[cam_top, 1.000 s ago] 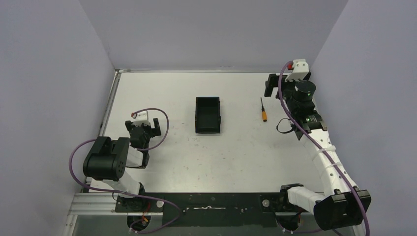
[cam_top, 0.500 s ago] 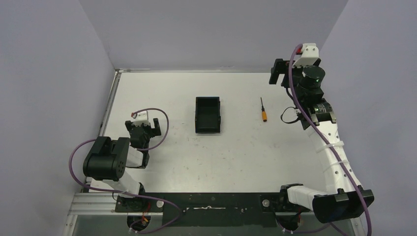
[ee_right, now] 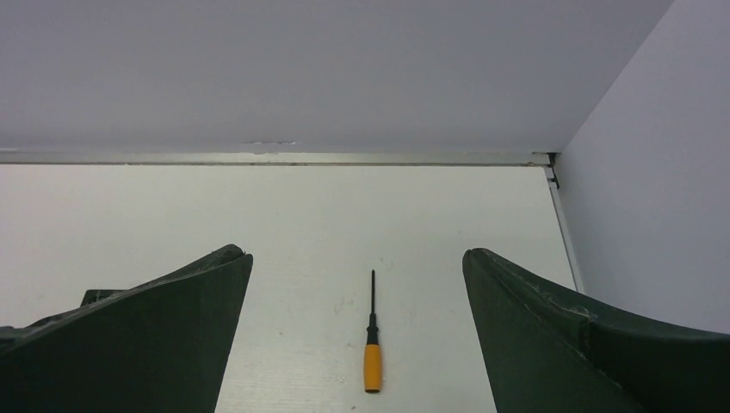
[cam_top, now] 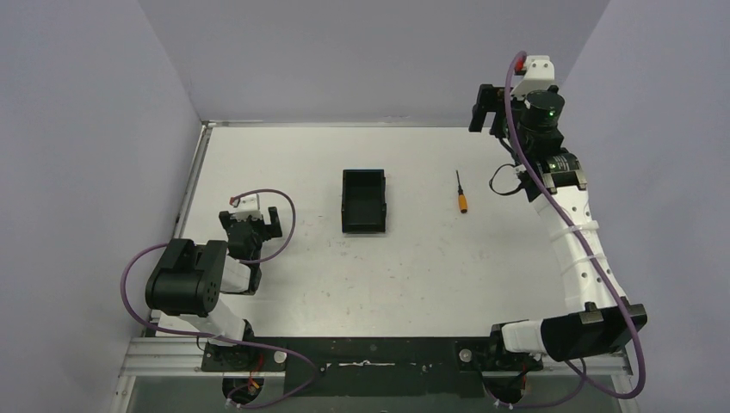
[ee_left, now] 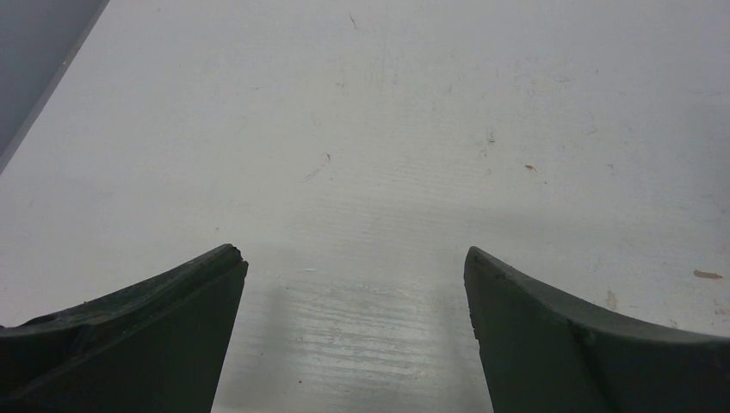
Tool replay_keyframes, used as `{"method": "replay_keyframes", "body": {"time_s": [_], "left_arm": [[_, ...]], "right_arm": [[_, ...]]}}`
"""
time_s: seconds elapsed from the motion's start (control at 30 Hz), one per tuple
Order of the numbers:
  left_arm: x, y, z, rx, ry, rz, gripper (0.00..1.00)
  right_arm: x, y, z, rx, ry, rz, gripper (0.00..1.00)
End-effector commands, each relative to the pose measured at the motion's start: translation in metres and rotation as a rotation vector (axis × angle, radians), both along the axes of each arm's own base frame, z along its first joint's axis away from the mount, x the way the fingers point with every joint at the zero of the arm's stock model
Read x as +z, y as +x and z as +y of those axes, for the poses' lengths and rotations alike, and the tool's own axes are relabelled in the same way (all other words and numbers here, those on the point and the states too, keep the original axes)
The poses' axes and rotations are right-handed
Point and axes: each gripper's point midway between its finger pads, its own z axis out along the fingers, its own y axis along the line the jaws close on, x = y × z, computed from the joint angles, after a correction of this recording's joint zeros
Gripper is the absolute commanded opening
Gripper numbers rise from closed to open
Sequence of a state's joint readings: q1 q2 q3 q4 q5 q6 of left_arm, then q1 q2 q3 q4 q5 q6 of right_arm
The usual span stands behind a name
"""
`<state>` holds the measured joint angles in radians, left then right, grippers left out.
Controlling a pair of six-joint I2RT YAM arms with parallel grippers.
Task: Put the screwdriver in the bin
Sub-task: Pick up the screwdriver from the center of the board.
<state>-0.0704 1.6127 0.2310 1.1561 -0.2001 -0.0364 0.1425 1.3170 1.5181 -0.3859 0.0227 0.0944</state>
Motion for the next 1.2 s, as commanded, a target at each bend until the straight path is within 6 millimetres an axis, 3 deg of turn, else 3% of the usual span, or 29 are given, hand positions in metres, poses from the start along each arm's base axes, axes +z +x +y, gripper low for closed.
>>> {"method": "replay_keyframes", "body": {"time_s": [0.0, 0.2, 0.53, 1.17], "left_arm": [[0.021, 0.012, -0.003, -0.014, -0.001, -0.076, 0.97], [0.021, 0.012, -0.003, -0.014, -0.001, -0.076, 0.97], [0.021, 0.012, -0.003, -0.014, -0.001, -0.077, 0.97], [0.021, 0.012, -0.003, -0.014, -0.001, -0.077, 0.97]], "right_arm": [[-0.001, 0.012, -0.008, -0.045, 0.014, 0.019, 1.00], [-0.036, 0.036, -0.010, -0.056, 0.019, 0.109, 1.00], [-0.114, 0.073, -0.018, -0.051, 0.038, 0.280, 0.99], [-0.282, 0.076, -0.017, -0.050, 0.030, 0.612, 0.94]]}}
